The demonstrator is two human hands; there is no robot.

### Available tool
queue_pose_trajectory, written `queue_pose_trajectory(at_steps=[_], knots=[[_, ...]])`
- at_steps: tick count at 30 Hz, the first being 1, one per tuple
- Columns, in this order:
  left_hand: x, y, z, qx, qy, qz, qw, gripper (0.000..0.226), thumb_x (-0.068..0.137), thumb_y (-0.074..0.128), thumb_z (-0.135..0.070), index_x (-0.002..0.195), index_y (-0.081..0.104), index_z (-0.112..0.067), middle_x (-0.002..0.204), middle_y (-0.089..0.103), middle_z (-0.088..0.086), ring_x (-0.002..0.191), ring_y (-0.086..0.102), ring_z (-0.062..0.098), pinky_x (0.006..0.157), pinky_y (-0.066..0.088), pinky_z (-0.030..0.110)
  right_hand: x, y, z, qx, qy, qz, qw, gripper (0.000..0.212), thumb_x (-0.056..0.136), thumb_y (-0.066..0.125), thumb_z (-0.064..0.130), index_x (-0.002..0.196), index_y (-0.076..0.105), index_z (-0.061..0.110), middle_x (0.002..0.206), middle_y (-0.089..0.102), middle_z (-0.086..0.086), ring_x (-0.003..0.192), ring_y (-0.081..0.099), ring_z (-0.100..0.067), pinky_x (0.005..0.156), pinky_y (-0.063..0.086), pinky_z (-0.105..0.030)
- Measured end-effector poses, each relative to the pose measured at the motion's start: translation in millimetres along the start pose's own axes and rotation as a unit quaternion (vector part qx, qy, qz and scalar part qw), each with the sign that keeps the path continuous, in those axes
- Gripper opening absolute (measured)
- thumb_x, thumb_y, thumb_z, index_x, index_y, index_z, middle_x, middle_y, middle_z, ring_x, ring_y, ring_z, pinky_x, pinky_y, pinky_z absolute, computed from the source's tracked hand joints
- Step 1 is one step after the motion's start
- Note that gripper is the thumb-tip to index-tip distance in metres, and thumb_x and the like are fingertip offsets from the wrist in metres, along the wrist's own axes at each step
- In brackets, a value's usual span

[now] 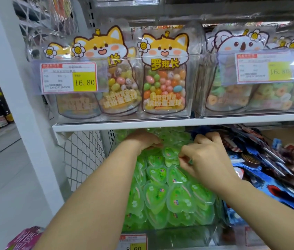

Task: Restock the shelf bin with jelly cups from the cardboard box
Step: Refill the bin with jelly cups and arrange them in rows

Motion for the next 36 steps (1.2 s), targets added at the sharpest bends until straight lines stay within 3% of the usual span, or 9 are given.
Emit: queue_pose_trajectory(at_steps=[3, 5, 9, 13, 18, 21, 26, 34, 36], knots=[[5.3, 1.1, 1.9, -0.005, -0.001, 0.005, 1.0, 0.052, 0.055, 0.072, -0.04, 0.095, 0.074, -0.006, 0.097, 0.073, 0.007, 0.095, 0.067, 0.024, 0.095, 0.051, 0.04, 2.4, 1.3, 1.1, -0.007, -0.003, -0.001, 1.0, 0.012, 0.065, 0.062, 0.022, 0.055, 0.055, 0.02, 0.048, 0.055, 0.006, 0.057, 0.051, -0.021, 0.078, 0.029, -0.033], [9.2, 1.3, 3.0, -0.007, -0.001, 0.01, 1.0, 0.055, 0.048, 0.067, -0.041, 0.09, 0.074, -0.006, 0.097, 0.073, 0.007, 0.097, 0.067, 0.025, 0.096, 0.05, 0.041, 3.6, 1.9, 2.0, -0.012, -0.003, -0.001, 1.0, 0.012, 0.064, 0.062, 0.022, 0.054, 0.054, 0.02, 0.047, 0.054, 0.006, 0.057, 0.051, -0.022, 0.078, 0.03, -0.033], [2.4, 0.0, -1.7, -0.002, -0.001, 0.014, 1.0, 0.016, 0.076, 0.071, -0.028, 0.076, 0.073, -0.012, 0.1, 0.073, 0.009, 0.087, 0.062, 0.022, 0.098, 0.049, 0.039, 6.6, 1.8, 5.8, -0.025, -0.002, 0.003, 1.0, 0.012, 0.061, 0.062, 0.02, 0.052, 0.054, 0.019, 0.045, 0.053, 0.005, 0.055, 0.05, -0.023, 0.074, 0.029, -0.034], [0.5, -0.9, -2.9, 0.011, 0.01, 0.006, 1.0, 0.016, 0.084, 0.066, -0.024, 0.072, 0.069, -0.015, 0.103, 0.072, 0.011, 0.08, 0.057, 0.021, 0.089, 0.048, 0.032, 9.0, 3.5, 8.4, -0.042, 0.002, 0.021, 0.999, 0.013, 0.059, 0.062, 0.019, 0.05, 0.053, 0.019, 0.043, 0.052, 0.004, 0.054, 0.049, -0.024, 0.073, 0.029, -0.034], [0.7, -0.2, -4.7, 0.026, 0.018, 0.013, 0.999, 0.02, 0.087, 0.062, -0.025, 0.069, 0.068, -0.016, 0.105, 0.071, 0.01, 0.081, 0.056, 0.019, 0.09, 0.048, 0.033, 11.9, 6.3, 11.6, -0.056, 0.009, 0.044, 0.997, 0.019, 0.054, 0.07, 0.017, 0.048, 0.051, 0.018, 0.042, 0.051, 0.002, 0.053, 0.05, -0.025, 0.071, 0.028, -0.035], [-0.1, -1.2, -5.6, 0.041, 0.02, 0.013, 0.999, 0.015, 0.086, 0.062, -0.026, 0.076, 0.069, -0.017, 0.099, 0.072, 0.009, 0.081, 0.058, 0.021, 0.082, 0.046, 0.029, 13.4, 7.4, 12.0, -0.061, 0.019, 0.058, 0.996, 0.022, 0.05, 0.073, 0.016, 0.047, 0.051, 0.018, 0.041, 0.05, 0.002, 0.052, 0.05, -0.025, 0.071, 0.028, -0.035], [3.1, -0.8, -2.9, 0.063, 0.019, 0.004, 0.998, 0.021, 0.079, 0.065, -0.027, 0.087, 0.073, -0.01, 0.099, 0.072, 0.008, 0.097, 0.067, 0.025, 0.094, 0.051, 0.039, 15.0, 9.1, 12.2, -0.076, 0.028, 0.068, 0.994, 0.02, 0.05, 0.073, 0.018, 0.047, 0.053, 0.018, 0.04, 0.049, 0.001, 0.052, 0.05, -0.026, 0.072, 0.028, -0.035], [-4.2, -8.2, -10.9, 0.173, 0.037, -0.013, 0.984, 0.031, 0.084, 0.062, -0.035, 0.106, 0.069, -0.014, 0.11, 0.065, 0.003, 0.094, 0.06, 0.018, 0.076, 0.046, 0.025, 9.1, 6.7, 9.5, -0.062, 0.032, 0.059, 0.996, 0.011, 0.059, 0.062, 0.032, 0.058, 0.062, 0.022, 0.049, 0.058, 0.004, 0.059, 0.054, -0.024, 0.073, 0.027, -0.035], [-11.8, -11.9, -16.4, 0.232, 0.056, -0.021, 0.971, 0.033, 0.088, 0.058, -0.033, 0.113, 0.065, -0.013, 0.117, 0.061, 0.006, 0.1, 0.057, 0.021, 0.079, 0.044, 0.026, 7.5, 2.8, 9.4, -0.053, 0.037, 0.056, 0.996, 0.013, 0.061, 0.06, 0.034, 0.061, 0.063, 0.022, 0.05, 0.059, 0.005, 0.059, 0.054, -0.024, 0.072, 0.026, -0.035]])
Point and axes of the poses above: each hand's wrist, its own x-axis towards the middle knuckle, its own y-axis out of the palm, z = x × y, the point moved 5 cm from there along x, towards the middle knuckle
